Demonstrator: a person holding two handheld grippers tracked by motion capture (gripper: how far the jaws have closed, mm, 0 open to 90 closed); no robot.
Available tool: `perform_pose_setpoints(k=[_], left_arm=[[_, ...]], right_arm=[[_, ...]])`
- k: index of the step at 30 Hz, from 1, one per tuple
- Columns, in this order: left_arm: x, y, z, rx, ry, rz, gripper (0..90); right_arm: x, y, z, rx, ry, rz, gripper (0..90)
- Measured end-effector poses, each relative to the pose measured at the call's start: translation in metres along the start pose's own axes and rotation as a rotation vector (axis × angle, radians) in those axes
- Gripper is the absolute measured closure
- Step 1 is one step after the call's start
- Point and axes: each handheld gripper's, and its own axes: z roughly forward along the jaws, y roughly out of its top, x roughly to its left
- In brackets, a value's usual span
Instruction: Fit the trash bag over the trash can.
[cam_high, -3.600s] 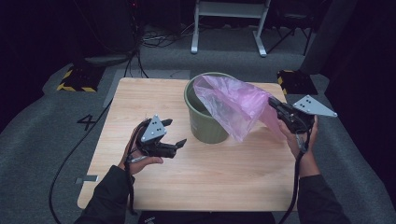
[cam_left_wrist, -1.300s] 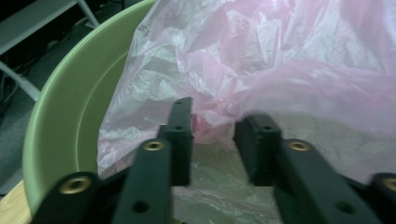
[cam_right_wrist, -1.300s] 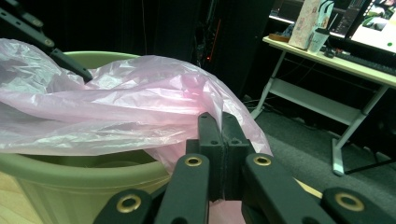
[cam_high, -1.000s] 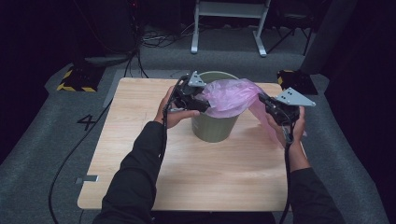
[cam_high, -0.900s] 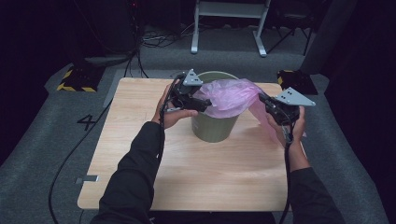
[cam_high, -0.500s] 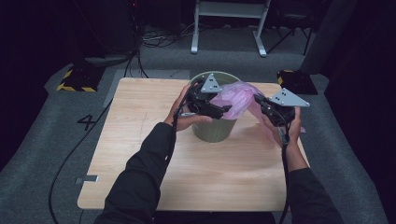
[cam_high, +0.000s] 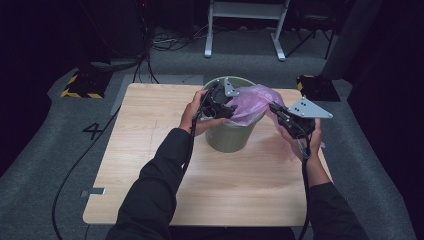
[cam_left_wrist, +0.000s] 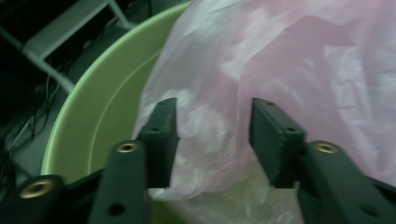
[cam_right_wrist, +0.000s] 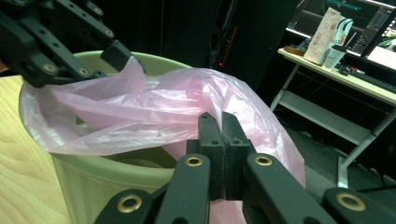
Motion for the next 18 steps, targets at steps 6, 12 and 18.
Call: perform_pose_setpoints(k=[6, 12, 18], left_arm=[[0.011, -0.006, -0.009, -0.036, -0.011, -0.059, 36.6], [0.023, -0.015, -0.029, -0.103, -0.039, -0.083, 28.6], [0.021, -0.014, -0.043, -0.206, -0.132, -0.085, 23.9]], right_arm=[[0.001, -0.001, 0.002, 0.012, -0.001, -0.006, 90.0], [0.001, -0.001, 0.002, 0.024, -0.010, -0.003, 90.0], [0.001, -0.001, 0.005, 0.033, -0.019, -0.007, 90.0]])
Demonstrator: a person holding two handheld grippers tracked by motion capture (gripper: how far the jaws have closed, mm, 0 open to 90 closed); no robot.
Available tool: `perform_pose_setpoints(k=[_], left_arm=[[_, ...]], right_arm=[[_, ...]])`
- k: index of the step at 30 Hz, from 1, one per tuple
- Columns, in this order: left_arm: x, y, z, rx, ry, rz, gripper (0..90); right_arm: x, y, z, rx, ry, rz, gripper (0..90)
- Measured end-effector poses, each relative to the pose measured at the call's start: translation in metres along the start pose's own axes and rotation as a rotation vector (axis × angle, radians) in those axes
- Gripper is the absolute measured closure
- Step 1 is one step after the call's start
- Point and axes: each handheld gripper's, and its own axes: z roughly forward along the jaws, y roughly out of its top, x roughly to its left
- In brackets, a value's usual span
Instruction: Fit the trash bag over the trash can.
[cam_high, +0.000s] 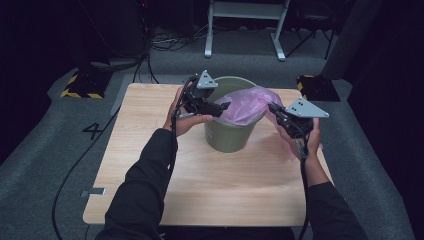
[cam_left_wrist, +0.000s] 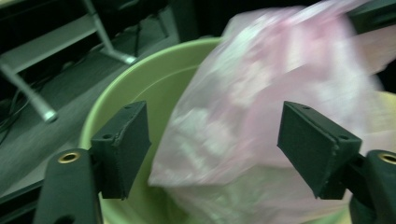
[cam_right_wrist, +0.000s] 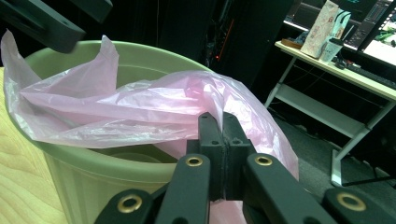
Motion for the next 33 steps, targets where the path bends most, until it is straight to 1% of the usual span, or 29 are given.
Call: perform_pose_setpoints(k=[1, 3, 6, 7, 8, 9, 10, 13, 14, 15, 16, 17, 19, 20, 22, 23, 24, 25, 26, 27, 28, 29, 30, 31, 33], left_arm=[[-0.004, 0.002, 0.001, -0.006, -0.014, 0.012, 23.2], [-0.015, 0.007, 0.003, -0.017, -0.041, 0.048, 21.8], [-0.029, 0.013, 0.009, -0.029, -0.065, 0.079, 20.8], [-0.034, 0.016, 0.012, -0.029, -0.077, 0.088, 20.0], [-0.036, 0.018, 0.014, -0.028, -0.083, 0.093, 20.0], [-0.045, 0.022, 0.022, -0.014, -0.102, 0.108, 19.9], [-0.045, 0.022, 0.022, -0.014, -0.102, 0.108, 20.1], [-0.055, 0.025, 0.034, 0.018, -0.090, 0.138, 20.8], [-0.057, 0.026, 0.037, 0.027, -0.081, 0.144, 23.4], [-0.058, 0.025, 0.041, 0.039, -0.074, 0.144, 29.7], [-0.058, 0.025, 0.041, 0.039, -0.074, 0.144, 34.8], [-0.058, 0.025, 0.043, 0.053, -0.066, 0.140, 34.8], [-0.056, 0.023, 0.045, 0.071, -0.053, 0.139, 46.2], [-0.055, 0.023, 0.046, 0.077, -0.047, 0.140, 46.2], [-0.053, 0.020, 0.046, 0.088, -0.042, 0.151, 54.8], [-0.052, 0.019, 0.047, 0.100, -0.036, 0.168, 65.0], [-0.052, 0.019, 0.047, 0.100, -0.036, 0.168, 68.2], [-0.052, 0.018, 0.047, 0.104, -0.030, 0.174, 68.2], [-0.051, 0.017, 0.047, 0.111, -0.023, 0.177, 72.2], [-0.049, 0.015, 0.047, 0.110, -0.023, 0.182, 81.1], [-0.049, 0.015, 0.047, 0.110, -0.023, 0.182, 83.7], [-0.047, 0.014, 0.047, 0.106, -0.016, 0.181, 87.0], [-0.045, 0.013, 0.046, 0.103, -0.021, 0.182, 87.0], [-0.043, 0.012, 0.046, 0.104, -0.013, 0.183, 88.6], [-0.041, 0.010, 0.046, 0.100, -0.017, 0.172, 89.4]], right_arm=[[0.000, 0.000, 0.001, 0.002, 0.001, 0.000, 90.0], [0.001, 0.001, 0.002, 0.009, 0.000, -0.004, 90.0], [0.001, 0.002, 0.003, 0.013, 0.000, -0.003, 90.0], [0.001, 0.002, 0.004, 0.019, -0.002, 0.000, 90.0], [0.001, 0.002, 0.004, 0.019, -0.002, 0.000, 90.0], [0.001, 0.002, 0.005, 0.019, -0.002, -0.001, 90.0], [0.001, 0.002, 0.005, 0.019, -0.002, -0.001, 90.0], [0.002, 0.003, 0.005, 0.011, 0.007, -0.001, 90.0], [0.003, 0.003, 0.005, 0.010, 0.008, -0.001, 90.0], [0.004, 0.004, 0.004, 0.003, 0.016, -0.002, 90.0], [0.004, 0.004, 0.004, 0.003, 0.016, -0.002, 90.0], [0.004, 0.004, 0.004, 0.000, 0.020, -0.003, 90.0], [0.007, 0.006, 0.002, -0.015, 0.036, -0.013, 90.0], [0.007, 0.006, 0.002, -0.015, 0.036, -0.013, 90.0], [0.009, 0.007, 0.001, -0.020, 0.044, -0.019, 89.9], [0.010, 0.007, 0.001, -0.026, 0.058, -0.019, 89.7], [0.010, 0.007, 0.001, -0.026, 0.058, -0.019, 89.7], [0.011, 0.007, 0.000, -0.026, 0.061, -0.019, 89.6], [0.011, 0.007, 0.000, -0.028, 0.069, -0.019, 89.3], [0.012, 0.006, 0.001, -0.028, 0.085, -0.022, 88.4], [0.012, 0.006, 0.001, -0.028, 0.085, -0.022, 88.4], [0.013, 0.005, 0.001, -0.032, 0.098, -0.025, 87.5], [0.013, 0.005, 0.001, -0.032, 0.098, -0.025, 87.5], [0.014, 0.005, 0.001, -0.031, 0.103, -0.028, 86.5], [0.015, 0.004, 0.000, -0.032, 0.117, -0.030, 84.0]])
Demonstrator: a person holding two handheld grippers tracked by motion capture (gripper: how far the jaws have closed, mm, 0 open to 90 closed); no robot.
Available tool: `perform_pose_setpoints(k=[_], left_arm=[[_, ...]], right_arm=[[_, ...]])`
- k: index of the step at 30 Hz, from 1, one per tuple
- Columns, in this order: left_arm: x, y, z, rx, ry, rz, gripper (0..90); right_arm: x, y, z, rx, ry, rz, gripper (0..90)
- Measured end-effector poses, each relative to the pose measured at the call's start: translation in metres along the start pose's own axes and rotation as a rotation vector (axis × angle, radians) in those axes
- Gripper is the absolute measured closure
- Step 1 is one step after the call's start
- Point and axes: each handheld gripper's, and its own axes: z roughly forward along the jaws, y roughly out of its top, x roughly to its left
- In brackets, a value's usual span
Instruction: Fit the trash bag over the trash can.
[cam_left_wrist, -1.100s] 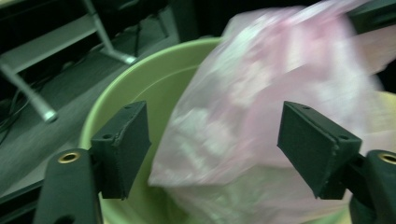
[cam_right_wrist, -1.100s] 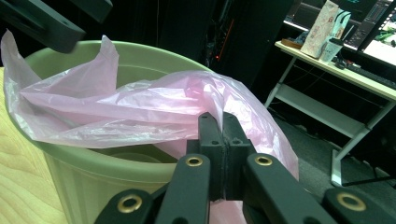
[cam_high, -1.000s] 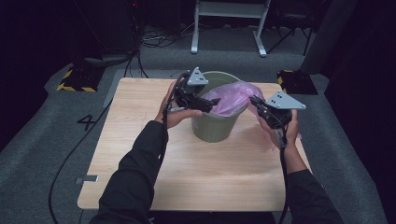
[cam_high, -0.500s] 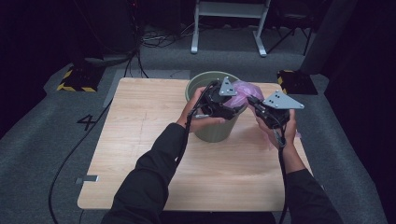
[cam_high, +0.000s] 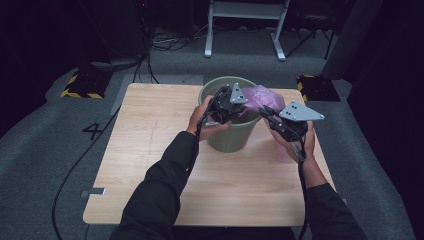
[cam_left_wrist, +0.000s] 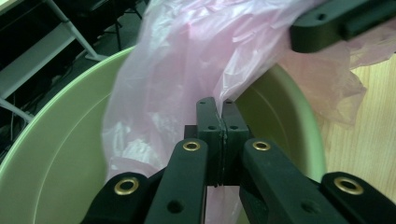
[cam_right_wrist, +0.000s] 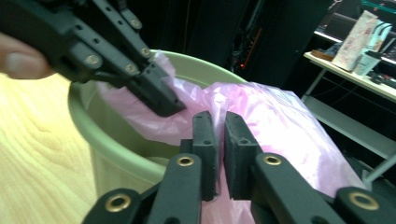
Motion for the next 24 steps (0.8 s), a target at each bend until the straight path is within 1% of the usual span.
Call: perform_pose_setpoints(k=[1, 2, 3, 5, 6, 7, 8, 9, 10, 11, 12, 13, 14, 15, 16, 17, 18, 19, 20, 21, 22, 23, 24], left_arm=[[0.001, -0.001, 0.000, 0.008, 0.007, 0.000, 89.5], [0.002, -0.003, 0.001, 0.012, 0.010, -0.003, 89.6], [0.002, -0.003, 0.001, 0.012, 0.010, -0.003, 89.6], [0.004, -0.005, 0.001, 0.017, 0.021, -0.009, 89.6], [0.006, -0.006, 0.001, 0.014, 0.020, -0.016, 89.6], [0.008, -0.008, 0.001, 0.015, 0.024, -0.022, 89.6], [0.012, -0.010, 0.000, 0.020, 0.027, -0.030, 89.7], [0.012, -0.010, 0.000, 0.020, 0.027, -0.030, 89.7], [0.016, -0.014, 0.000, 0.029, 0.034, -0.047, 89.7], [0.016, -0.014, 0.000, 0.029, 0.034, -0.047, 89.7], [0.020, -0.018, -0.001, 0.032, 0.037, -0.063, 89.6], [0.020, -0.018, -0.001, 0.032, 0.037, -0.063, 89.7], [0.023, -0.021, -0.002, 0.027, 0.038, -0.074, 89.7], [0.024, -0.022, -0.003, 0.029, 0.045, -0.078, 89.7], [0.025, -0.023, -0.004, 0.027, 0.047, -0.078, 89.7], [0.026, -0.023, -0.004, 0.026, 0.046, -0.082, 89.7], [0.028, -0.024, -0.005, 0.027, 0.052, -0.089, 89.6], [0.028, -0.024, -0.005, 0.027, 0.052, -0.089, 89.6], [0.029, -0.025, -0.005, 0.027, 0.058, -0.095, 89.7], [0.029, -0.025, -0.005, 0.027, 0.058, -0.095, 89.6], [0.030, -0.025, -0.005, 0.026, 0.059, -0.095, 89.6], [0.030, -0.026, -0.005, 0.025, 0.063, -0.095, 89.6], [0.031, -0.026, -0.005, 0.027, 0.067, -0.099, 89.6]], right_arm=[[0.000, 0.000, 0.000, -0.001, 0.003, -0.003, 82.7], [0.000, -0.001, -0.001, -0.001, 0.015, -0.002, 77.9], [0.000, -0.001, -0.001, -0.001, 0.015, -0.002, 77.9], [0.000, -0.002, -0.003, -0.005, 0.021, 0.006, 72.3], [-0.001, -0.003, -0.006, -0.017, 0.022, 0.019, 63.3], [-0.001, -0.003, -0.006, -0.017, 0.022, 0.019, 63.3], [-0.002, -0.003, -0.008, -0.018, 0.033, 0.030, 52.3], [-0.002, -0.003, -0.008, -0.018, 0.033, 0.030, 52.3], [-0.003, -0.005, -0.010, -0.008, 0.035, 0.034, 43.6], [-0.003, -0.005, -0.010, -0.008, 0.035, 0.034, 43.6], [-0.002, -0.008, -0.014, -0.005, 0.039, 0.036, 35.6], [-0.002, -0.008, -0.014, -0.005, 0.039, 0.036, 35.6], [-0.002, -0.009, -0.016, 0.005, 0.027, 0.031, 34.0], [-0.001, -0.012, -0.020, 0.017, 0.014, 0.017, 31.2], [-0.001, -0.015, -0.025, 0.032, 0.010, 0.012, 29.7], [-0.001, -0.015, -0.025, 0.032, 0.010, 0.012, 29.7], [-0.001, -0.019, -0.029, 0.053, 0.002, -0.009, 27.6], [-0.001, -0.019, -0.029, 0.053, 0.002, -0.009, 27.6], [-0.001, -0.024, -0.034, 0.081, -0.006, -0.018, 26.7], [-0.001, -0.024, -0.034, 0.081, -0.006, -0.018, 26.7], [-0.001, -0.027, -0.036, 0.093, -0.004, -0.018, 26.3], [-0.001, -0.030, -0.038, 0.107, -0.002, -0.018, 26.2], [-0.002, -0.037, -0.041, 0.133, 0.000, -0.013, 26.4]])
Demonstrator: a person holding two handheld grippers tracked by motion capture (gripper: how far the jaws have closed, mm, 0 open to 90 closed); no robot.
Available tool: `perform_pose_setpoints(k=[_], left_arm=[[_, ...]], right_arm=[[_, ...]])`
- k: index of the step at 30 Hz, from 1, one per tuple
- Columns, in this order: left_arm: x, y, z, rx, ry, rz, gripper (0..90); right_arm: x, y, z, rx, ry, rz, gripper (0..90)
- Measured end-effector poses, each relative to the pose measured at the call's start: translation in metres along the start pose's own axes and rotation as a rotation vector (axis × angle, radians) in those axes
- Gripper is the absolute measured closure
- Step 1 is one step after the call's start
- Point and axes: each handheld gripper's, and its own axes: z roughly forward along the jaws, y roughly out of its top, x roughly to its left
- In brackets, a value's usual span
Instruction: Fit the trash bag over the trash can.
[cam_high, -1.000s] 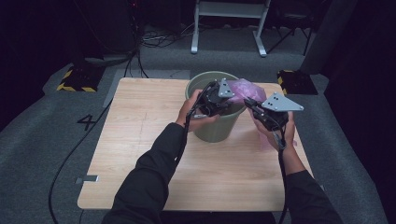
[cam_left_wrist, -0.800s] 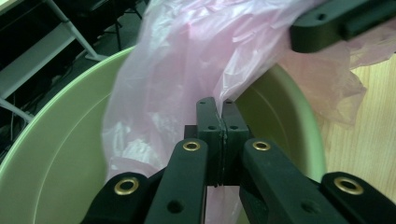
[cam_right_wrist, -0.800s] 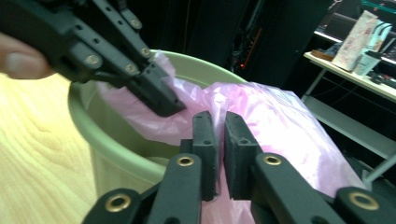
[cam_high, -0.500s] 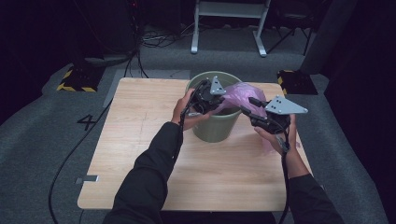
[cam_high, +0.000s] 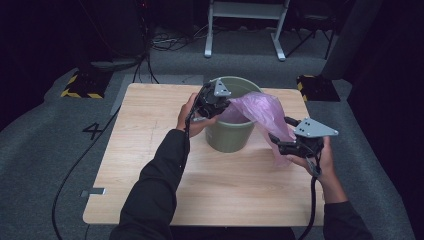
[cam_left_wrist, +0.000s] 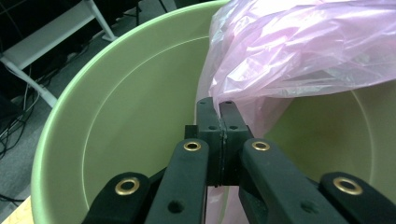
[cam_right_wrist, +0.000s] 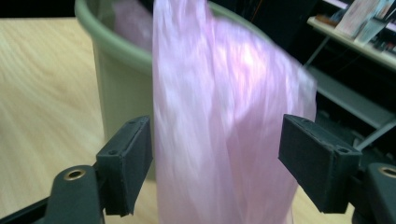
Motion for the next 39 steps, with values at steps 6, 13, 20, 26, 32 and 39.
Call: perform_pose_setpoints(k=[6, 13, 20, 26, 32, 39], left_arm=[[0.003, 0.000, 0.002, 0.000, -0.001, -0.007, 89.6], [0.006, -0.001, -0.001, -0.027, -0.001, -0.030, 69.7], [0.005, 0.000, -0.017, -0.101, -0.053, -0.070, 24.3], [-0.009, 0.011, -0.025, -0.147, -0.086, -0.008, 19.5], [-0.030, 0.027, -0.021, -0.140, -0.065, 0.064, 22.0], [-0.034, 0.029, -0.008, -0.051, -0.038, 0.139, 73.2]], right_arm=[[0.004, -0.016, 0.005, 0.079, 0.057, -0.038, 61.5], [0.005, -0.021, 0.011, 0.050, 0.038, -0.064, 87.4], [-0.005, -0.007, 0.001, -0.002, -0.034, -0.066, 90.0], [-0.011, 0.010, 0.001, 0.007, -0.077, -0.095, 89.9], [-0.003, 0.022, 0.009, 0.025, -0.036, -0.157, 89.6], [0.004, 0.020, 0.012, 0.020, 0.013, -0.171, 84.4]])
